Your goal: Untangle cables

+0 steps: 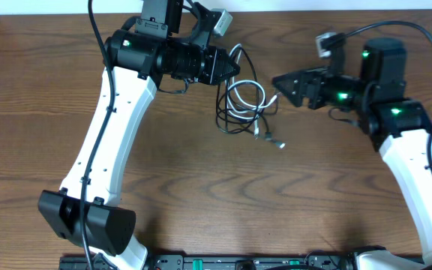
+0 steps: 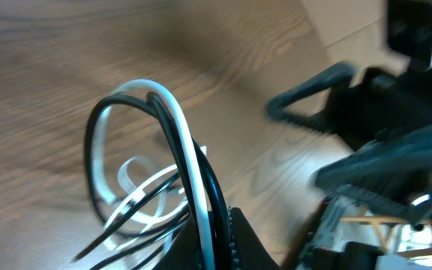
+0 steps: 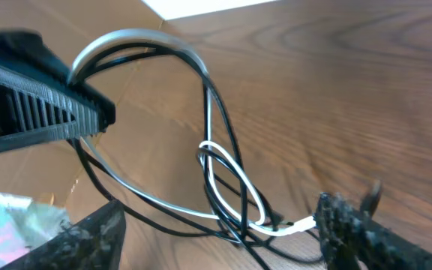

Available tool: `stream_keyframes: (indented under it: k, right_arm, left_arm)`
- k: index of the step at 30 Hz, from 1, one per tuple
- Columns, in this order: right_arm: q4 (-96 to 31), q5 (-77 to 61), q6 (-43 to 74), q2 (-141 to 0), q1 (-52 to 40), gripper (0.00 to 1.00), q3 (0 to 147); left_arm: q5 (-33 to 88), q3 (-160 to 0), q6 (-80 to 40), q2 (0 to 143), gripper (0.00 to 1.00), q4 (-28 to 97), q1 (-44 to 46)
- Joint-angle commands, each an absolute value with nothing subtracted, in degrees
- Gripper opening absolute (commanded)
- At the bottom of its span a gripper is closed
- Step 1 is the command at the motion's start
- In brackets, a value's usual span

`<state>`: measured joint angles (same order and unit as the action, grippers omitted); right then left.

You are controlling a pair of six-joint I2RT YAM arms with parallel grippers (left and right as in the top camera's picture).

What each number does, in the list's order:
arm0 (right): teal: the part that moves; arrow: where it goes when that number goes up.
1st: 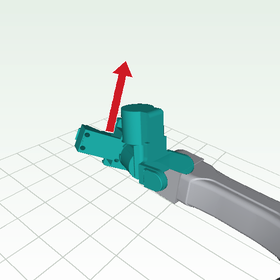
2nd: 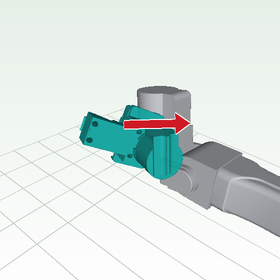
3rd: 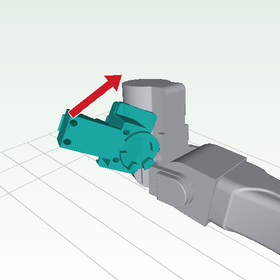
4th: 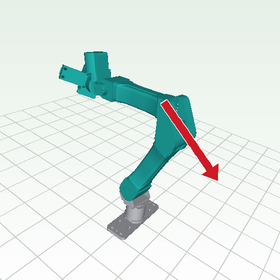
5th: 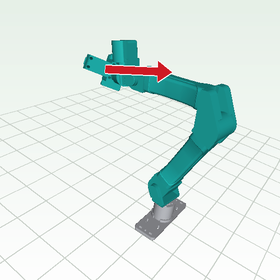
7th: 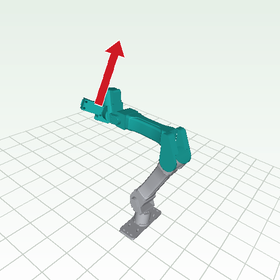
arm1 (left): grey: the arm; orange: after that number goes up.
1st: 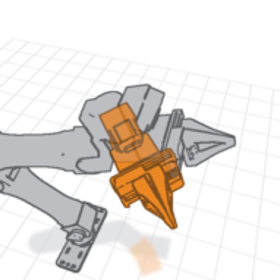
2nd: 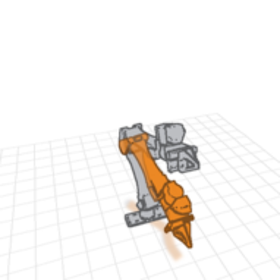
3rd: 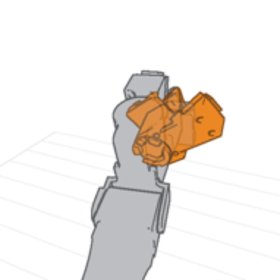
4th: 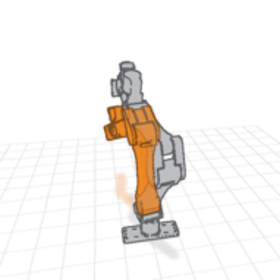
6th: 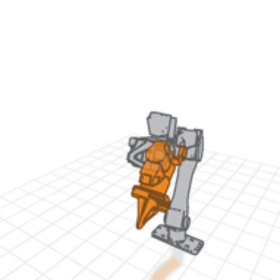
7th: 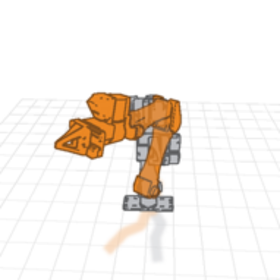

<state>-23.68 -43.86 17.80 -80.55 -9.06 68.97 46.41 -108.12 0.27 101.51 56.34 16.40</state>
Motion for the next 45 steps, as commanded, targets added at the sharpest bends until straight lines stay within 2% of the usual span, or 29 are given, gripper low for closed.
stream_keyframes:
  k: [1, 10, 22, 24, 26, 29, 39, 45]
  right_arm:
    - [-23.5, -37.9, 18.5, -83.4, -12.8, 0.74, 69.5]
    - [-21.5, -29.5, 19.0, -89.2, -20.0, 0.74, 69.5]
    - [-12.4, -17.6, 24.2, -96.8, -22.3, 0.68, 69.5]
    - [-12.4, -15.3, 24.2, -98.5, -22.4, 0.64, 69.5]
    - [-13.5, -12.0, 24.9, -99.9, -22.2, 0.55, 69.5]
    - [-17.8, -5.3, 28.9, -101.1, -21.0, 0.53, 69.5]
    - [-34.7, 4.8, 26.5, -101.3, -14.7, 0.53, 69.5]
    - [-41.6, 9.6, 25.0, -101.3, -11.9, 0.54, 69.5]
  left_arm:
    - [51.5, -108.1, -3.2, 101.2, 0.07, 55.7, 16.5]
    - [52.5, -108.1, -3.4, 101.2, 0.07, 56.5, 16.5]
    - [53.7, -108.1, -3.7, 101.2, 0.08, 58.0, 16.5]
    - [53.8, -108.1, -3.7, 101.1, 0.08, 58.3, 16.5]
    - [53.0, -108.1, -3.7, 101.0, 0.07, 58.5, 16.4]
    - [46.6, -108.1, -3.7, 100.2, 0.08, 58.5, 15.7]
    - [21.8, -108.1, -3.7, 93.8, 0.07, 57.8, 10.2]
    - [18.7, -108.1, -3.7, 91.1, 0.08, 57.8, 5.8]
